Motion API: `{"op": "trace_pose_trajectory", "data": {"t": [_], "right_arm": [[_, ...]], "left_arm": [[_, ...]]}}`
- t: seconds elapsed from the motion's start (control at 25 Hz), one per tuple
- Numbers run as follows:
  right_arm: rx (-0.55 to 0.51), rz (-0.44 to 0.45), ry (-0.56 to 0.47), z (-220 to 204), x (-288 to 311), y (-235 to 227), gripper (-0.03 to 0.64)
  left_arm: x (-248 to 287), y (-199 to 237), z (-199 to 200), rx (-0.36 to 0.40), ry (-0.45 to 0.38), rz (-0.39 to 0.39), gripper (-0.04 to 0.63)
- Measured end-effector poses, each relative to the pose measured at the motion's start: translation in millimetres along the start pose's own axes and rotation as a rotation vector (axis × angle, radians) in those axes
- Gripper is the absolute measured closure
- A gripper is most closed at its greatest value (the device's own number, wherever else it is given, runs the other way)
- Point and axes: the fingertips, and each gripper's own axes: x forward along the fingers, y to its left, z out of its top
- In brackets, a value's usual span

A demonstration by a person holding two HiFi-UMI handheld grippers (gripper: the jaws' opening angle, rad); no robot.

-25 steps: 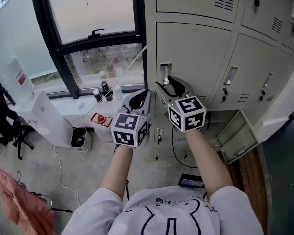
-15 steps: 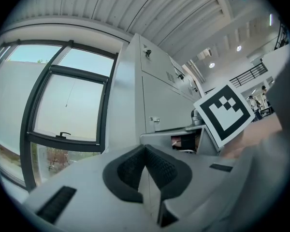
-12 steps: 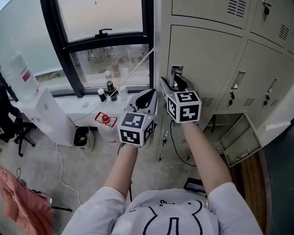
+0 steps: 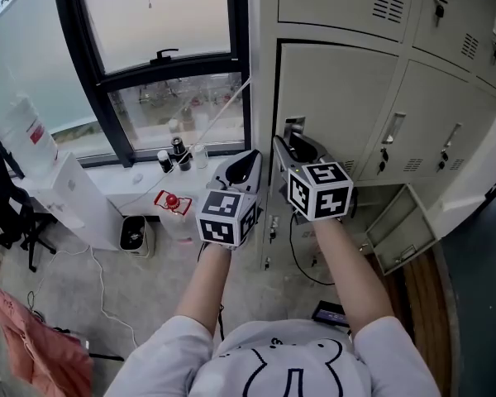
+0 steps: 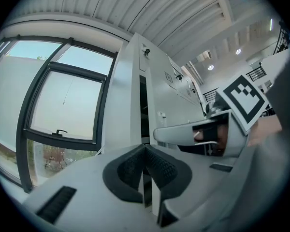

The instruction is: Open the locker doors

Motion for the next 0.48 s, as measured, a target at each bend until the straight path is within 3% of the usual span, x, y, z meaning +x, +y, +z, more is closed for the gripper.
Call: {"op": "trace_pose_trajectory", "data": {"t": [0.28, 0.48], "right_arm": [[-0.078, 0.02, 0.03, 2, -48, 8, 0.486], [-0.056, 0.039, 0.039, 4, -80, 8, 0.486]], "left_arm": [[10, -23, -7, -0.02, 0.012, -0.035, 0.58], [14, -47, -4, -0.01, 0.002, -0.073, 0.58]]}}
